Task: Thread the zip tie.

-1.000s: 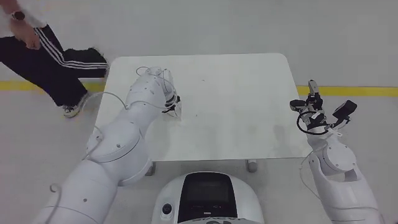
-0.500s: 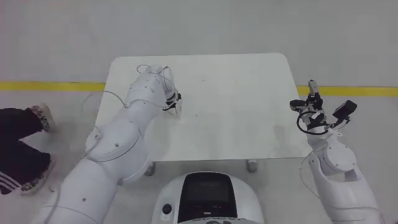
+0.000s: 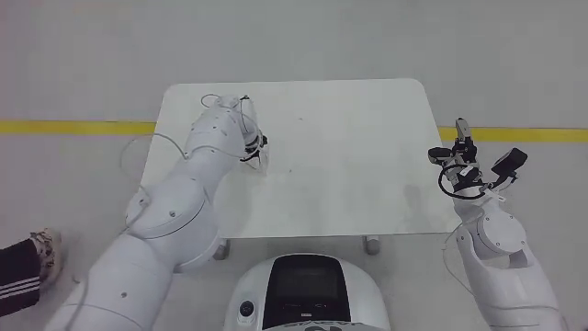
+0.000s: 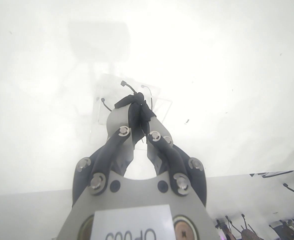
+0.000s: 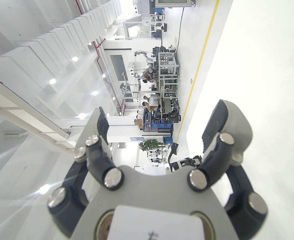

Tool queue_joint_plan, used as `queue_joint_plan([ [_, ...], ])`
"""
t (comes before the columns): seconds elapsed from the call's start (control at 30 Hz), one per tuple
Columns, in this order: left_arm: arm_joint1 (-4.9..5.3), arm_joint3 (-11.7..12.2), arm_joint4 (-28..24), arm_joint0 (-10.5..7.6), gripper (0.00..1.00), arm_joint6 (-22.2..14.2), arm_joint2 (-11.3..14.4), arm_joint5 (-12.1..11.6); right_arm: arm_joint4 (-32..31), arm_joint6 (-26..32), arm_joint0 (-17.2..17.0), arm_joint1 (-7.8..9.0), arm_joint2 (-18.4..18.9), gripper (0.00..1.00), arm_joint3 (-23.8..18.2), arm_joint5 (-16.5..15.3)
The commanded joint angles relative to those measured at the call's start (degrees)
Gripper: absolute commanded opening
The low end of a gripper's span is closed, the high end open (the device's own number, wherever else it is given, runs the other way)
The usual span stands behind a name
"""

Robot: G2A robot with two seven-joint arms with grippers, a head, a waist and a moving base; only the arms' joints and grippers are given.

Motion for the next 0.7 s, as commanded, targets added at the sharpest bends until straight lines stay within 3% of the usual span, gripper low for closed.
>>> queue_joint_plan([
  [0.0, -0.02, 0.2, 0.1, 0.12, 0.00, 0.1, 0.0, 0.2, 0.0, 0.0, 0.0, 0.00, 0.0, 1.00, 0.0, 0.0],
  [0.3, -0.07, 0.5, 0.0, 0.63, 0.00, 0.2, 0.0, 1.2, 0.0, 0.0, 0.0, 0.00, 0.0, 1.00, 0.0, 0.0],
  [0.33, -0.07, 0.5, 0.1, 0.68, 0.03, 0.2, 0.0, 1.3, 0.0, 0.0, 0.0, 0.00, 0.0, 1.00, 0.0, 0.0],
  [0.4, -0.04, 0.6, 0.1, 0.75, 0.18, 0.2, 0.0, 1.4, 0.0, 0.0, 0.0, 0.00, 0.0, 1.00, 0.0, 0.0],
  [0.47, -0.01, 0.7, 0.1, 0.80, 0.25, 0.1, 0.0, 1.5, 0.0, 0.0, 0.0, 0.00, 0.0, 1.00, 0.0, 0.0],
  [0.67, 0.10, 0.7, -0.1, 0.88, 0.30, 0.0, 0.0, 1.7, 0.0, 0.0, 0.0, 0.00, 0.0, 1.00, 0.0, 0.0],
])
